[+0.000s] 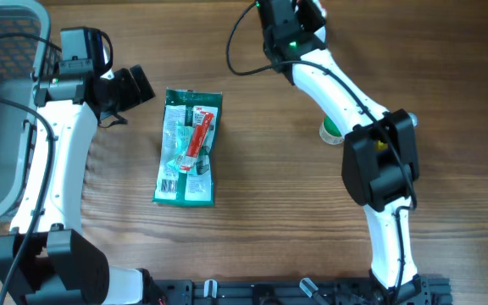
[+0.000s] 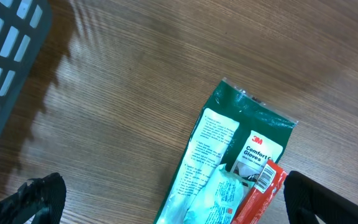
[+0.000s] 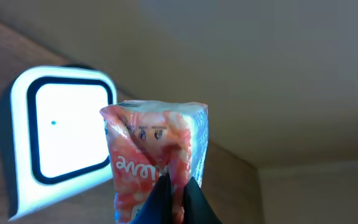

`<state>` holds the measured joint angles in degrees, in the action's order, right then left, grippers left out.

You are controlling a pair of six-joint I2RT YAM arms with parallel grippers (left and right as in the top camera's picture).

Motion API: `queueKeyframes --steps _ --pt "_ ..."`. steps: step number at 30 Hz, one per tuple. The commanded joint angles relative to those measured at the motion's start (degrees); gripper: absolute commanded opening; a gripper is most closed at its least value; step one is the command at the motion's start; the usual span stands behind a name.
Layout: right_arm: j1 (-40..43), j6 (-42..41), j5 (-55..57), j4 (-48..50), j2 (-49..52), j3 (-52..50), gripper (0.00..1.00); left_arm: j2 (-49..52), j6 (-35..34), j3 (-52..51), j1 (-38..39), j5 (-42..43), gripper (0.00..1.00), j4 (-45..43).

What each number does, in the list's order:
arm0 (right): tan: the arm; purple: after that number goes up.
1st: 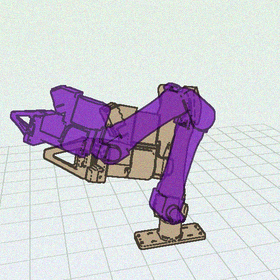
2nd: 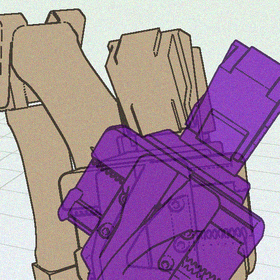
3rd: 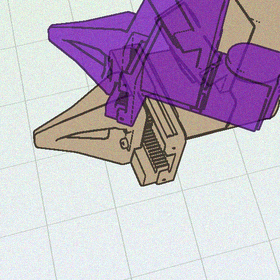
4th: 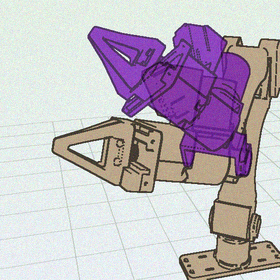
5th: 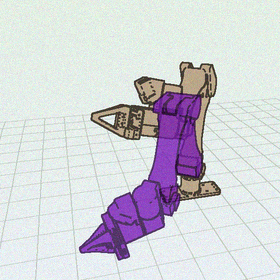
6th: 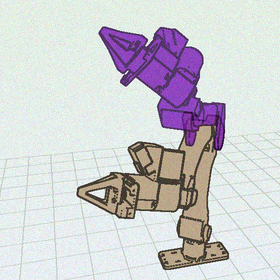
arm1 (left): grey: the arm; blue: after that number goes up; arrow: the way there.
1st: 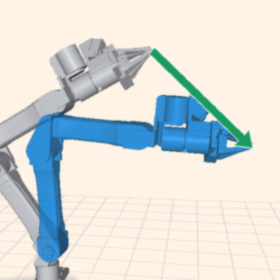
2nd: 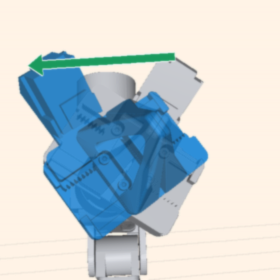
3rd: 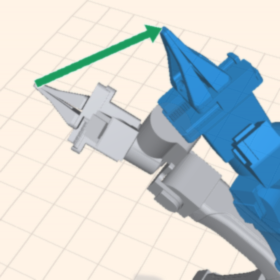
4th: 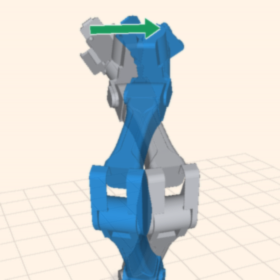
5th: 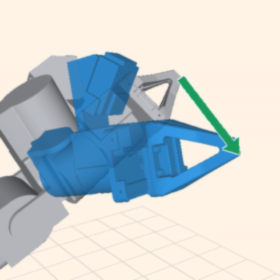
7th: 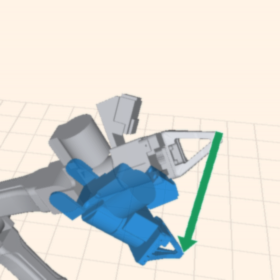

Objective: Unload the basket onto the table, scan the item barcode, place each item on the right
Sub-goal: 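Raise the tissue pack up to the white scanner, then bring the tissue pack down and set it on the table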

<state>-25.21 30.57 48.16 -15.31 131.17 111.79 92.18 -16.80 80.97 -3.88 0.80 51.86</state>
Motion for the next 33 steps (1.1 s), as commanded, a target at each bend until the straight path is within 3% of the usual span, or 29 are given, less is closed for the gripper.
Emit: queueKeyframes --steps 1,12,21,24,27,30,33 --pt "0.07 3.85 -4.9 1.38 1.81 0.24 0.04 -0.5 0.07 0.63 -0.15 0.46 1.0 -0.11" --pt "3.56 3.72 -5.77 2.56 6.19 0.24 0.04 -0.5 0.07 0.63 -0.15 0.46 1.0 -0.11" --pt "1.31 1.79 -2.12 3.54 -4.72 0.31 0.04 -0.5 0.07 0.63 -0.15 0.46 1.0 -0.11" --pt "-0.68 -5.77 -5.62 -6.05 -10.95 0.31 0.04 -0.5 0.07 0.63 -0.15 0.46 1.0 -0.11" --pt "-2.29 -17.62 -16.52 -21.57 -17.0 0.28 0.04 -0.5 0.07 0.63 -0.15 0.46 1.0 -0.11" --pt "-2.43 -34.77 -33.66 -39.82 -21.05 0.28 0.04 -0.5 0.07 0.63 -0.15 0.46 1.0 -0.11" --pt "-2.03 -43.71 -44.85 -53.9 -20.79 -0.09 0.04 -0.5 0.07 0.63 -0.15 0.46 1.0 -0.11"
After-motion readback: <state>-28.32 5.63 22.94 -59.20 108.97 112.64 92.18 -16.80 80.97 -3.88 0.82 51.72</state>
